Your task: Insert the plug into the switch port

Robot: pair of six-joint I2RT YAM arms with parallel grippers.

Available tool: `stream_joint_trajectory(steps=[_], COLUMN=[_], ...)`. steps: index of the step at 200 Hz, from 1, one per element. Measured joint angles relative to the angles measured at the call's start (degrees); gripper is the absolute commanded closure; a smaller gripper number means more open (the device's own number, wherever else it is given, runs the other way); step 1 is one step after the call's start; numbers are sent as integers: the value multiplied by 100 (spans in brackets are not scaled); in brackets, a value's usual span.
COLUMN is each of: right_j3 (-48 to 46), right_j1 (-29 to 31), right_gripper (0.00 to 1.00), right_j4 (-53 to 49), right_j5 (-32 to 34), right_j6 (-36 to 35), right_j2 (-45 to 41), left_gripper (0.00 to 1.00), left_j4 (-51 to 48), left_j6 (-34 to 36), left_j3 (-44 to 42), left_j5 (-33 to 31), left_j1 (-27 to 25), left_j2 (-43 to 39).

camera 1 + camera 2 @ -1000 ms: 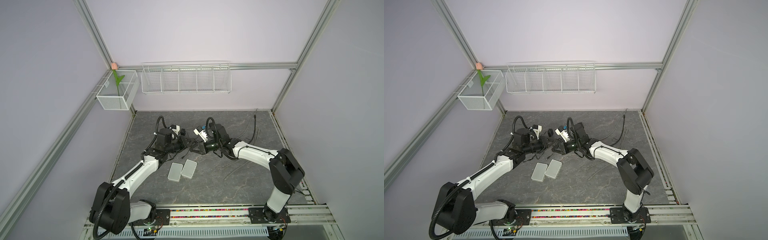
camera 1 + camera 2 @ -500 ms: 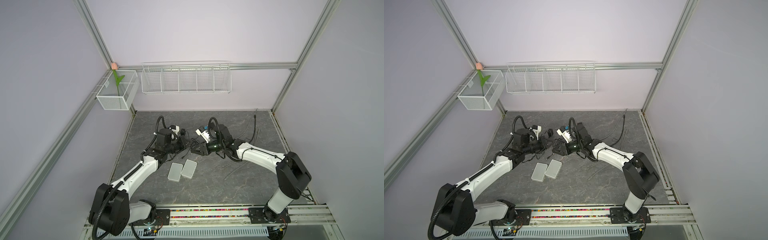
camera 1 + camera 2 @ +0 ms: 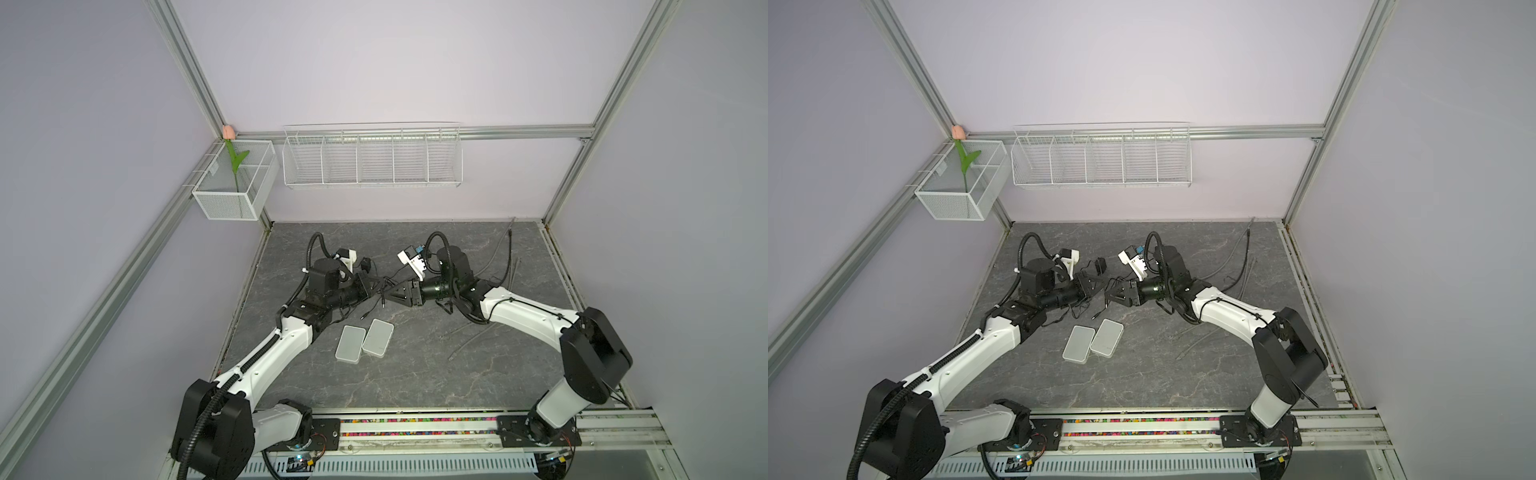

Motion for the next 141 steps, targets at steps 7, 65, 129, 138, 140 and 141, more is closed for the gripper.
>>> stream_joint_trajectory(steps=[7,65,129,138,140,141], right_j3=[2,105,295,308,308,308], right_j1=[4,28,168,177,179,179], right_gripper=[59,61,76,77,77,77], right_j4=[26,-9,-63,-72,-74,-76], right_j5=[-9,2,-22,-31,-33,-33], right_j6=[13,35,-4,-11,-11,-9], right_j2=[22,282,369,387,389,391], left_gripper=[100,100,100,100,100,100], left_j4=[0,15,17,17,17,17], left_j6=[0,-17,-17,-17,-17,-17], left_j3=[-7,-9,-9,-9,-9,-9], left_j5=[0,-2,-2,-4,-4,-4], left_j1=[0,0,0,0,0,0], left_j2=[-9,-76,-76,-76,-76,-76])
